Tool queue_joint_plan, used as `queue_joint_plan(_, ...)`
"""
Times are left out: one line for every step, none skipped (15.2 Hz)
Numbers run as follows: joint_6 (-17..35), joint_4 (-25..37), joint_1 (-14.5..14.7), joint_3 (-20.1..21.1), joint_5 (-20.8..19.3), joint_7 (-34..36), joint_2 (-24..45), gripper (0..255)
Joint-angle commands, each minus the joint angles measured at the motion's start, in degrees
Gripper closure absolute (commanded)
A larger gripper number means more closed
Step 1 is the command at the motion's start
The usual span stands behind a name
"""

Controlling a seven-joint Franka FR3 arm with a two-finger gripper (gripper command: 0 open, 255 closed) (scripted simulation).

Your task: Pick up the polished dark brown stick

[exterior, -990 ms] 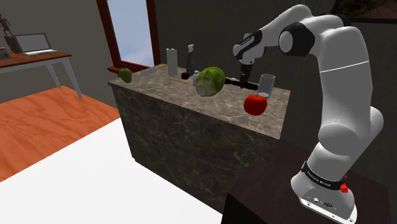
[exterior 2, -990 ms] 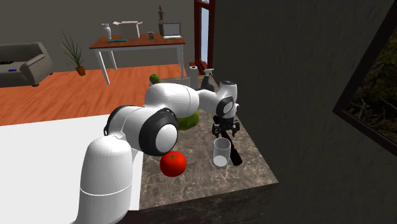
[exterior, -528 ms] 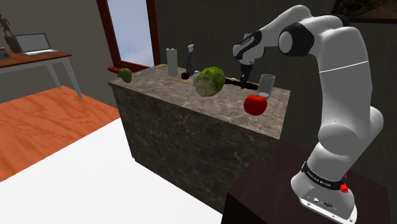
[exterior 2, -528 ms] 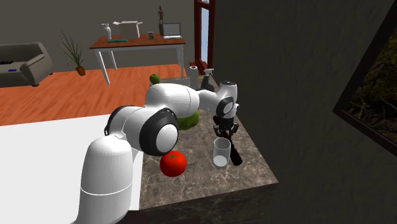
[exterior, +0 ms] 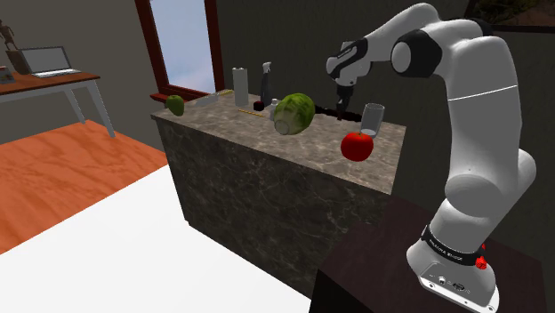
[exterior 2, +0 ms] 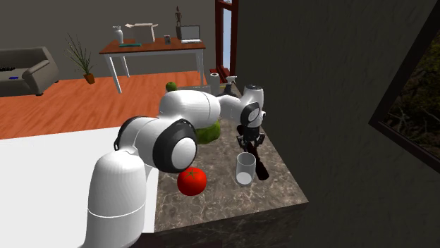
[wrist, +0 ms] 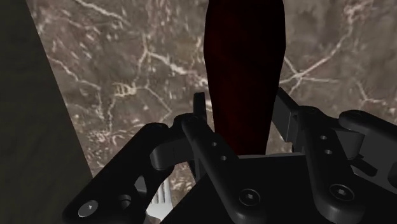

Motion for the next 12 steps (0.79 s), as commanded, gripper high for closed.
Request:
queue_joint_plan(-1.18, 0.47, 0.13, -0.19, -0.32, 0.14, -0.79, 255)
queue_joint_plan(-1.83, 0.88, 0.15, -0.26, -0.44, 0.2, -1.04, 255)
queue_joint_plan(-2.48, 1.3, 0.16, -0.32, -0.56, 0.25, -1.28, 255)
queue_joint_plan(-3.13, 1.74, 0.17, -0.39, -0.67, 0.3, -1.51, 255)
queue_joint_plan(-3.79, 2.2, 0.18, -0.45, -0.78, 0.35, -1.73, 255)
queue_joint_plan(-4.46, 2.68, 0.18, -0.51, -0.88, 0.39, -1.94, 255)
queue_joint_plan(-5.13, 3.17, 0.18, -0.56, -0.97, 0.44, -2.14, 255)
queue_joint_plan(-5.81, 3.67, 0.17, -0.61, -1.06, 0.48, -2.33, 255)
queue_joint_plan(-6.49, 4.2, 0.16, -0.66, -1.15, 0.51, -2.5, 255)
queue_joint_plan(-7.18, 4.74, 0.15, -0.71, -1.23, 0.55, -2.66, 255)
queue_joint_plan(-7.28, 4.81, 0.15, -0.72, -1.25, 0.56, -2.69, 255)
queue_joint_plan(-7.28, 4.82, 0.15, -0.72, -1.24, 0.55, -2.69, 255)
